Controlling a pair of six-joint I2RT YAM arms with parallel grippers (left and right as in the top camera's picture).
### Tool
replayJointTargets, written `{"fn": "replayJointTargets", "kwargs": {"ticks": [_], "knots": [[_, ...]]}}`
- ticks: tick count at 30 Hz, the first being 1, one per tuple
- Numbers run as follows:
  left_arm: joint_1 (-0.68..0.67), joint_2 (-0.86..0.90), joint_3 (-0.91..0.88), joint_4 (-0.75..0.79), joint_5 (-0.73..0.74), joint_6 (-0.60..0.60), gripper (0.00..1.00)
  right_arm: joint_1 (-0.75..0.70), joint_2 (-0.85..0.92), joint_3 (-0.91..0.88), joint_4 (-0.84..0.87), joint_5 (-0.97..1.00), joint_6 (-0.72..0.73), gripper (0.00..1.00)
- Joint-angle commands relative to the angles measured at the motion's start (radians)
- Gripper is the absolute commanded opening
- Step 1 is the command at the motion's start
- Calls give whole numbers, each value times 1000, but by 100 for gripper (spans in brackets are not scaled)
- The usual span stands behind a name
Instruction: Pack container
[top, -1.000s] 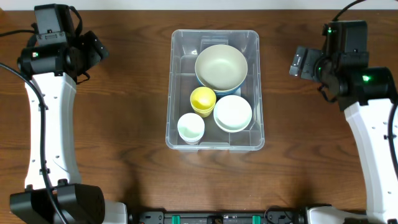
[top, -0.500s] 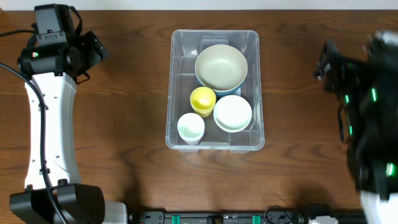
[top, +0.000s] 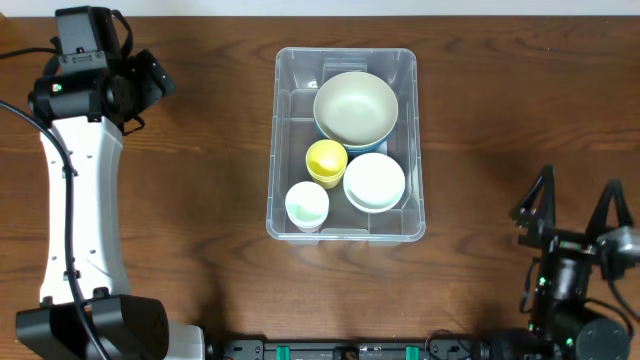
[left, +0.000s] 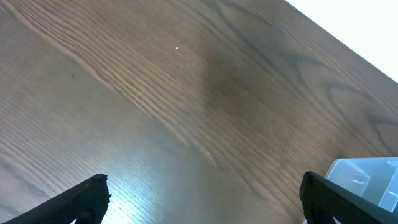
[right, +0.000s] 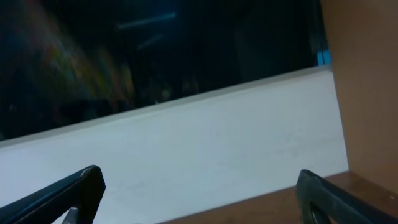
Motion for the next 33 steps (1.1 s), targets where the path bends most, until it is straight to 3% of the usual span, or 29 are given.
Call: {"fn": "replayJointTargets", "kwargs": {"ticks": [1, 6, 26, 33], "knots": [[3, 10, 9, -3, -16, 2, 98, -10, -74, -63, 32, -31, -40, 99], [3, 10, 9, -3, -16, 2, 98, -10, -140, -144, 92, -77, -98, 99], [3, 10, 9, -3, -16, 2, 98, -10, -140, -346, 267, -173, -127, 99], [3, 10, 9, -3, -16, 2, 98, -10, -140, -345, 235, -243, -221, 99]]}}
